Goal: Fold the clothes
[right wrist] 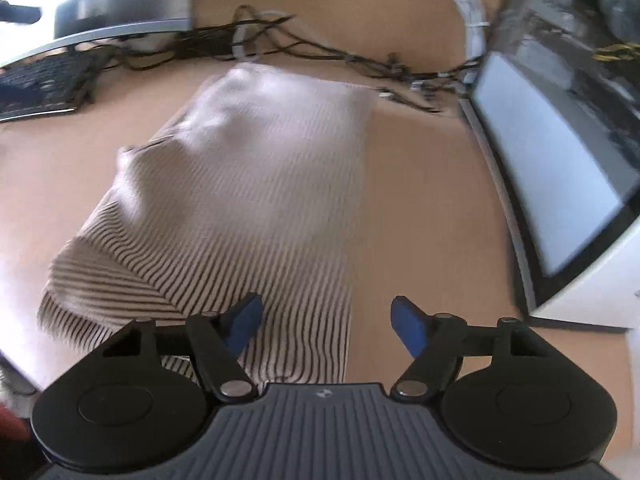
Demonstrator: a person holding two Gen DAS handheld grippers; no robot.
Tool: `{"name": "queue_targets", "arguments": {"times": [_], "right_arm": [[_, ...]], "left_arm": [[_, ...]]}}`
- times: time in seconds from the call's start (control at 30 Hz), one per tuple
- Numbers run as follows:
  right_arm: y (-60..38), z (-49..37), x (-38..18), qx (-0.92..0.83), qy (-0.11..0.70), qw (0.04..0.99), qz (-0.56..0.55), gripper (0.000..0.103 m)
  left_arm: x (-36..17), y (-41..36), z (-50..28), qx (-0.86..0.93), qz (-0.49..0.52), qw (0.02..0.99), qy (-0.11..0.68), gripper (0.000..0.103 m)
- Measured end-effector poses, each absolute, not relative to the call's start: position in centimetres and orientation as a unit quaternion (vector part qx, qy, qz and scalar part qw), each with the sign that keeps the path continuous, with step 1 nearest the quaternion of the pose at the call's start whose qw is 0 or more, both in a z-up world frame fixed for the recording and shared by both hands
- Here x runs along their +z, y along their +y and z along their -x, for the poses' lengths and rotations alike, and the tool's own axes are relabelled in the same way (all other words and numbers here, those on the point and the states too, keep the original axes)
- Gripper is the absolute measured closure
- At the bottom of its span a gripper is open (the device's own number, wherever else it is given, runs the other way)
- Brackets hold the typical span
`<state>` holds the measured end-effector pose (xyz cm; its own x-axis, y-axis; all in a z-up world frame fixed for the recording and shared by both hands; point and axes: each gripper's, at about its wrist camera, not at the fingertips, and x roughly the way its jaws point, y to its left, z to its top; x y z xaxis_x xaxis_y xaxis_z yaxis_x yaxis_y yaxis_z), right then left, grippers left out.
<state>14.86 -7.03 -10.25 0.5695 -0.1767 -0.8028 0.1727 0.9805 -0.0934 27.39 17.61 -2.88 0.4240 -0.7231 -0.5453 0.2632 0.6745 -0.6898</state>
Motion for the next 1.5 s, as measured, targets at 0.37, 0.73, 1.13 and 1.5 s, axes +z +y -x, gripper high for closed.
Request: {"name": "queue_targets", "arguments": {"times": [0.37, 0.73, 1.13, 1.5], "right_arm": [[2.2, -14.4, -7.1, 0.073, 0.391, 0.900, 0.176, 0.031], [6.4, -13.8, -11.6, 0.077, 0.417, 0.879, 0.220, 0.029], [-5.5, -16.5, -10.1, 0.006, 0.475, 0.835, -0.280, 0.054], [3.6, -14.2, -10.1, 0.071, 0.428, 0.894, 0.110, 0.039]], "left_arm": [[-3.2, 16.5, -25.2, -0.297, 0.153, 0.831, 0.444, 0.000], [-4.3, 15.6, -22.5, -0.303, 0.040, 0.837, 0.453, 0.000], [-6.7, 11.5, -19.0, -0.386, -0.099, 0.792, 0.463, 0.000], [-5.7, 14.6, -22.8, -0.334, 0.027, 0.802, 0.494, 0.000]]}}
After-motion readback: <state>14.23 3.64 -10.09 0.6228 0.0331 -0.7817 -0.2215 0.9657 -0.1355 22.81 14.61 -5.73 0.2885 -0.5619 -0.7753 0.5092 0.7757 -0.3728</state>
